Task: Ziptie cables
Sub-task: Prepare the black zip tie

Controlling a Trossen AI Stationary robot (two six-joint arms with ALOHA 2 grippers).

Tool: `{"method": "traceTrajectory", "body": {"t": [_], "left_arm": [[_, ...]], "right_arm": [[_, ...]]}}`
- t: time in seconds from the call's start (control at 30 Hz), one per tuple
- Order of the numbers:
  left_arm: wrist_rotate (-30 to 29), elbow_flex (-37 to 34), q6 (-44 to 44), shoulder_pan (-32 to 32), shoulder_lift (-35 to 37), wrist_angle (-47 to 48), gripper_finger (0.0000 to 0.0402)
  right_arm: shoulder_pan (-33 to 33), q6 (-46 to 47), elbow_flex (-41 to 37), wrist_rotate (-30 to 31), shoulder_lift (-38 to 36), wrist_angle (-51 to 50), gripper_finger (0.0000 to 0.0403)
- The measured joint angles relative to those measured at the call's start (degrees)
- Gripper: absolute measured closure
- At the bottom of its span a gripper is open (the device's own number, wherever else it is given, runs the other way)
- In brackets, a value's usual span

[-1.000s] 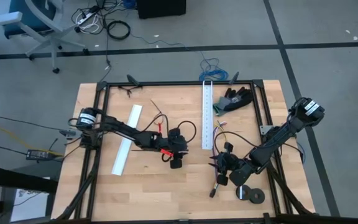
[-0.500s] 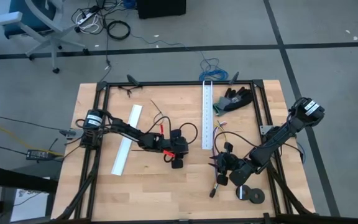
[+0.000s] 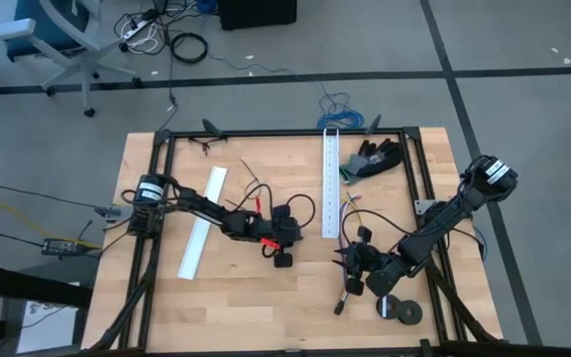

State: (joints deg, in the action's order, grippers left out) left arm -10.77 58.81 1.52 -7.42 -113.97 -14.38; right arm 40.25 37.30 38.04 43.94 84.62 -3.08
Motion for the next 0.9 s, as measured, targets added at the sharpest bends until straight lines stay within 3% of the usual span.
{"method": "traceTrajectory", "body": {"t": [0.4, 0.9], "left_arm": [[1.38, 0.00, -4.20, -0.09, 1.65, -1.81, 0.0392], [1.38, 0.00, -7.37, 0.52, 0.92, -1.18, 0.0275]], "right_arm": [[0.00, -1.45, 0.00, 3.44, -0.02, -0.02, 0.0289], [0.00, -1.45, 0.00, 3.39, -0.02, 0.01, 0.0289]]}}
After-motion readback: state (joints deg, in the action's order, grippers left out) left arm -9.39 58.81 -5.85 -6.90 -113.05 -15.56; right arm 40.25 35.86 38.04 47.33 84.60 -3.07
